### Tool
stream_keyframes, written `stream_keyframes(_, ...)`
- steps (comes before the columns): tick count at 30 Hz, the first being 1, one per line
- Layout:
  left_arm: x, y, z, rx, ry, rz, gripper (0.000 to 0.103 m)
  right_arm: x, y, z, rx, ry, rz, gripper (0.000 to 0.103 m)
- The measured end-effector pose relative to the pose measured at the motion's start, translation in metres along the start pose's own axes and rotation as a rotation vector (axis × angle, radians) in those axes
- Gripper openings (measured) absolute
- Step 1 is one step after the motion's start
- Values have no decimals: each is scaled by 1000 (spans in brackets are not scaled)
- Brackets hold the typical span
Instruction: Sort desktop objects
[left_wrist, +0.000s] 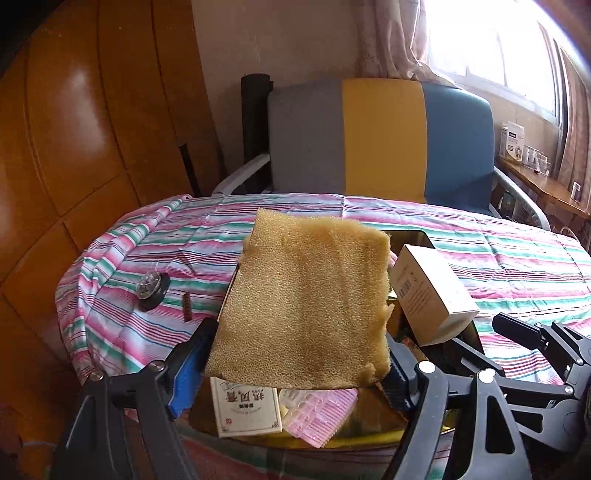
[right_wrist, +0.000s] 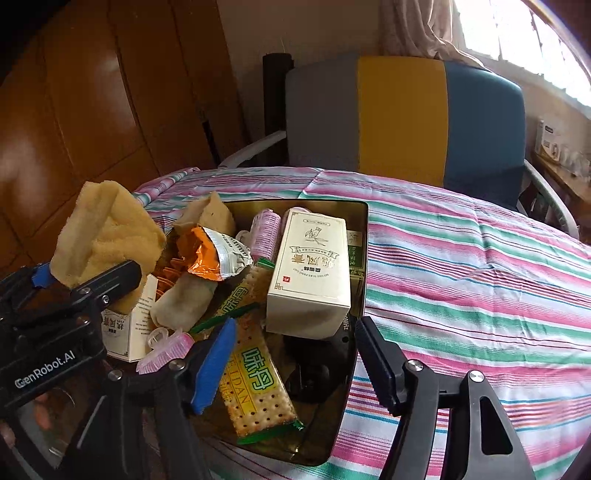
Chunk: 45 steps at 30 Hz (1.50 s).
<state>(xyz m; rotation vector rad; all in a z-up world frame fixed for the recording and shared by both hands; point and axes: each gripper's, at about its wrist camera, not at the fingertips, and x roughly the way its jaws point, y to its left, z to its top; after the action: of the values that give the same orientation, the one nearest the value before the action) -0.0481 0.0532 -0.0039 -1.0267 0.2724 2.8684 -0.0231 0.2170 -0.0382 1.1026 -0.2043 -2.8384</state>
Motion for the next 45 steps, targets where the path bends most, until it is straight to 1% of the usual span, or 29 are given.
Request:
stream_keyframes(3,-17,1,-2,-15,-14,1,81,-10,5,-3,-3,-13,8,71)
stream_keyframes(5,-30,4,-3,-38,-20,-15,81,-16,9,-6,-8,-19,18,72)
stream_keyframes(8,-49,9,-5,-79,-19,-61,81,-25,15,-10,-20,-28,32,72)
stream_keyframes(9,-56,9,-5,-86,-31,-61,81,-27,17,-12,-23,-31,37,72)
stream_keyframes(11,-68,6,-7,-81,-43,-8,81,-32,21,-15,-28,-36,47,72)
stream_keyframes(20,-110,-3,-12,-63,-85,109,81,-49,30,-24,-40,-53,89,73)
stream_keyframes(22,-117,0,-13,-78,-92,110,81,-50,29,-24,-34,-57,98,74)
stream_keyframes(24,-120,3,-12,-100,-84,98,81,-51,30,-25,-31,-55,106,75)
stream_keyframes(27,-114,7,-11,-120,-41,84,81,-50,33,-24,-32,-48,107,75)
stream_keyframes(33,-96,7,-12,-126,57,71,81,-48,36,-23,-40,-43,81,75)
stream_keyframes(45,-81,7,-17,-135,110,61,81,-37,39,-25,-50,-18,76,75)
